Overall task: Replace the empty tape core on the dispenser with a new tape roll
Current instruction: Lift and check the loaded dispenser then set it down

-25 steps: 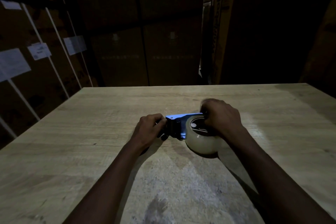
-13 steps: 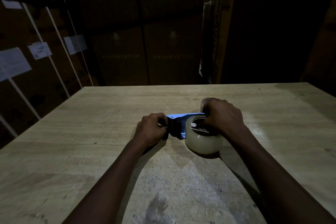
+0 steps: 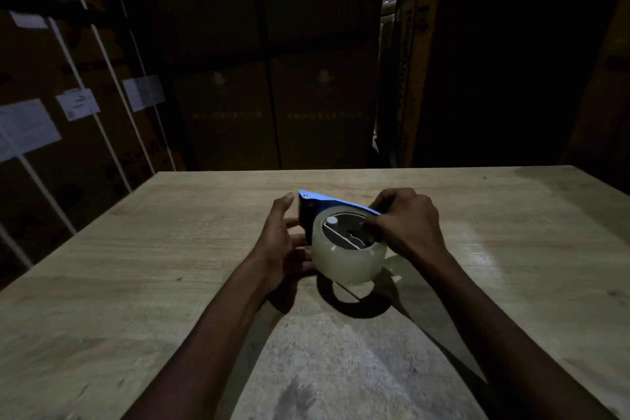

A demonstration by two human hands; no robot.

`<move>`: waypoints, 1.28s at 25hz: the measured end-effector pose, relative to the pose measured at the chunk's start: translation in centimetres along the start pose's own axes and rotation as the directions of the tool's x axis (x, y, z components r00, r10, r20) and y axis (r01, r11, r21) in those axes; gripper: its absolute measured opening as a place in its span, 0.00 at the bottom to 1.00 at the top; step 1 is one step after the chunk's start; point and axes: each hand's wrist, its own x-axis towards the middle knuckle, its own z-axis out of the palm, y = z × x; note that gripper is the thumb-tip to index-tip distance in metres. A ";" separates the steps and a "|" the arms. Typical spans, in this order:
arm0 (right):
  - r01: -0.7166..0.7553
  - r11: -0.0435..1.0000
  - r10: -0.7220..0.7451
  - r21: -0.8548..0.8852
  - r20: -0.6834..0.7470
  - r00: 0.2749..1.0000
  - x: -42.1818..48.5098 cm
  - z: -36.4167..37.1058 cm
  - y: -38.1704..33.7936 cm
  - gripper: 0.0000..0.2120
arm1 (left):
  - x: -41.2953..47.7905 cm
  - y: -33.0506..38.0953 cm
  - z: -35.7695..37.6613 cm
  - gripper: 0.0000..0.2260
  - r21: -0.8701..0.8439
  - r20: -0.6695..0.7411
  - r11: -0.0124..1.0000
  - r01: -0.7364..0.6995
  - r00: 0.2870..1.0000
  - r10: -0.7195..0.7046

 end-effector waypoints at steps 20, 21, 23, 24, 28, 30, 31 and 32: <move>-0.669 0.510 0.030 0.540 0.767 0.641 -1.4 0.2 -2.7 0.19 | -0.7 0.2 0.3 0.26 -0.029 0.263 0.889 -0.458 0.854 0.449; -0.611 0.518 0.017 0.599 0.707 0.707 -1.5 0.6 -2.7 0.19 | -0.6 0.1 0.4 0.24 -0.021 0.237 0.888 -0.459 0.861 0.450; -0.418 0.618 0.034 0.666 0.508 0.860 -1.8 1.8 -2.7 0.18 | -0.5 -0.2 0.6 0.18 -0.003 0.141 0.894 -0.448 0.885 0.444; -0.317 0.684 0.055 0.657 0.387 0.920 -2.0 2.2 -2.8 0.17 | -0.4 -0.3 0.7 0.16 0.040 0.089 0.894 -0.447 0.893 0.442; -0.100 0.840 0.041 0.533 0.122 0.992 -2.4 3.1 -2.8 0.09 | -0.2 -0.2 0.3 0.21 0.112 0.029 0.860 -0.497 0.867 0.497; -0.072 0.815 0.032 0.575 0.079 0.996 -2.7 3.4 -2.7 0.08 | -0.4 -0.1 0.4 0.23 0.104 0.030 0.852 -0.512 0.858 0.512; -0.069 0.800 0.036 0.596 0.068 0.997 -2.8 3.6 -2.7 0.09 | -0.4 -0.1 0.5 0.22 0.108 0.033 0.850 -0.515 0.857 0.515; -0.061 0.787 0.034 0.615 0.055 0.998 -3.0 3.8 -2.7 0.09 | -0.4 -0.1 0.5 0.22 0.113 0.035 0.848 -0.517 0.855 0.517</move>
